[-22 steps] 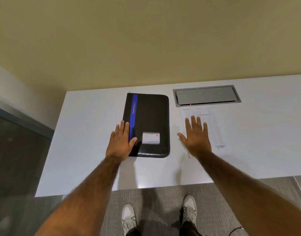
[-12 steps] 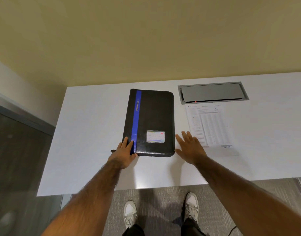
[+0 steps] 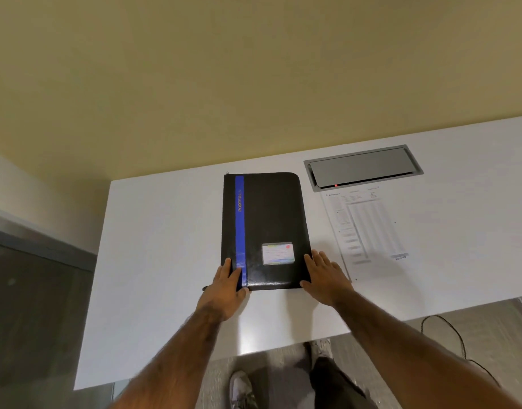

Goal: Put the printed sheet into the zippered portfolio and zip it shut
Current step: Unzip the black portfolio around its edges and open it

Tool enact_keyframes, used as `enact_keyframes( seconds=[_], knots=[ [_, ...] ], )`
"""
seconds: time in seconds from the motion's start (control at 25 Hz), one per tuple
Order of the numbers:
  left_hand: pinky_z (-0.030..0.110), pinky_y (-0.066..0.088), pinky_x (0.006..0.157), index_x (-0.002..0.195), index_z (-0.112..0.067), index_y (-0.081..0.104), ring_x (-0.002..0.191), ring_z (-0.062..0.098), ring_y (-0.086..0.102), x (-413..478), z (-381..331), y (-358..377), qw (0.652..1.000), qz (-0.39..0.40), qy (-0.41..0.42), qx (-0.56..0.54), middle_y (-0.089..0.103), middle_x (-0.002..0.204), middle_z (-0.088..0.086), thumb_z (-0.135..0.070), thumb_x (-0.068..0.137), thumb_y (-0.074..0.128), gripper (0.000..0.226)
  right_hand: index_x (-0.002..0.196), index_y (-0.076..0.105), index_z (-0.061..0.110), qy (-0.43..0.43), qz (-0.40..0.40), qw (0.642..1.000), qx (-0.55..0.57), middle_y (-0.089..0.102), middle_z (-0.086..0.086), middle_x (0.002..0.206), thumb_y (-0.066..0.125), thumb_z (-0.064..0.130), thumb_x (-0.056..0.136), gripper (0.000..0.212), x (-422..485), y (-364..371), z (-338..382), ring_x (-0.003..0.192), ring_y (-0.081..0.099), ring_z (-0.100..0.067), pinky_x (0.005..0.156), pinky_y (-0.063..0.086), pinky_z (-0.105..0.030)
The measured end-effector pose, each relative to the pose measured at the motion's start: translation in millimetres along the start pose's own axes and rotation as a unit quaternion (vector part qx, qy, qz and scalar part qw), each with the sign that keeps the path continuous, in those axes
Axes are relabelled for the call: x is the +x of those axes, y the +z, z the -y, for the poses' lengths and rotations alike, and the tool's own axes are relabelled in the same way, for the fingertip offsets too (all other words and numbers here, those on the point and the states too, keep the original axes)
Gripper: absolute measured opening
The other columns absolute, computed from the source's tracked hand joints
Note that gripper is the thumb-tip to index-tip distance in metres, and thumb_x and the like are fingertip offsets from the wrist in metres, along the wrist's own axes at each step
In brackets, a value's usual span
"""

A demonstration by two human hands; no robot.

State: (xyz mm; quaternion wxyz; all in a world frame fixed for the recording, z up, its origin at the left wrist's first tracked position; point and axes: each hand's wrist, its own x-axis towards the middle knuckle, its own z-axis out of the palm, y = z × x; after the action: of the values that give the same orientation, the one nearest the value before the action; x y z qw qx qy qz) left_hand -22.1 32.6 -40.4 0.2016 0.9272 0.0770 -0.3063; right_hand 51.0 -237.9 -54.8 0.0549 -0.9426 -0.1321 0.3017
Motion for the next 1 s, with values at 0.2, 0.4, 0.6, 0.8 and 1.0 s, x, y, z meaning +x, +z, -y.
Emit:
enact_keyframes(
  seconds=[0.2,0.4,0.6,0.8,1.0],
  knots=[
    [0.042,0.033,0.118,0.158,-0.023,0.024,0.155,0.021,0.015,12,-16,-5,0.998,-0.051,-0.023,-0.028,-0.001,0.169,-0.001,-0.045,0.103,0.044,0.063,0.156,0.017,0.017,-0.035,-0.012,0.999,0.018,0.012,-0.007,0.167,0.047,0.046,0.099,0.07,27,-18,-12,0.153,0.014,-0.031,0.121,0.024,-0.049],
    [0.041,0.039,0.114,0.146,-0.024,0.044,0.152,0.018,0.024,22,-25,-8,0.99,-0.112,-0.06,-0.067,0.01,0.168,-0.003,-0.04,0.102,0.047,0.047,0.152,0.032,0.02,-0.064,-0.024,0.996,0.056,0.027,-0.003,0.164,0.051,0.049,0.097,0.065,58,-39,-26,0.145,0.037,-0.029,0.113,0.038,-0.045],
    [0.036,0.031,0.118,0.149,-0.02,0.043,0.149,0.026,0.029,47,-34,-14,0.989,-0.15,-0.007,-0.006,0.022,0.165,0.005,-0.032,0.099,0.051,0.052,0.15,0.036,0.022,-0.057,-0.023,0.995,0.078,0.03,-0.004,0.162,0.05,0.048,0.099,0.059,91,-63,-24,0.144,0.039,-0.029,0.113,0.038,-0.046],
    [0.045,0.015,0.125,0.153,-0.023,0.036,0.155,0.027,0.016,94,-70,-24,0.977,-0.124,0.118,0.124,0.018,0.167,0.004,-0.035,0.101,0.037,0.054,0.138,0.047,0.018,-0.06,-0.027,0.995,0.08,0.045,-0.006,0.149,0.048,0.04,0.101,0.043,129,-103,-20,0.13,0.052,-0.027,0.108,0.045,-0.042],
    [0.047,0.026,0.12,0.15,-0.019,0.04,0.149,0.03,0.027,154,-78,-59,0.985,-0.168,0.003,0.051,0.025,0.164,0.011,-0.038,0.098,0.045,0.056,0.13,0.055,0.014,-0.098,-0.04,0.994,0.033,0.053,-0.008,0.138,0.045,0.031,0.103,0.034,179,-149,-6,0.119,0.058,-0.026,0.104,0.048,-0.039]
  ],
)
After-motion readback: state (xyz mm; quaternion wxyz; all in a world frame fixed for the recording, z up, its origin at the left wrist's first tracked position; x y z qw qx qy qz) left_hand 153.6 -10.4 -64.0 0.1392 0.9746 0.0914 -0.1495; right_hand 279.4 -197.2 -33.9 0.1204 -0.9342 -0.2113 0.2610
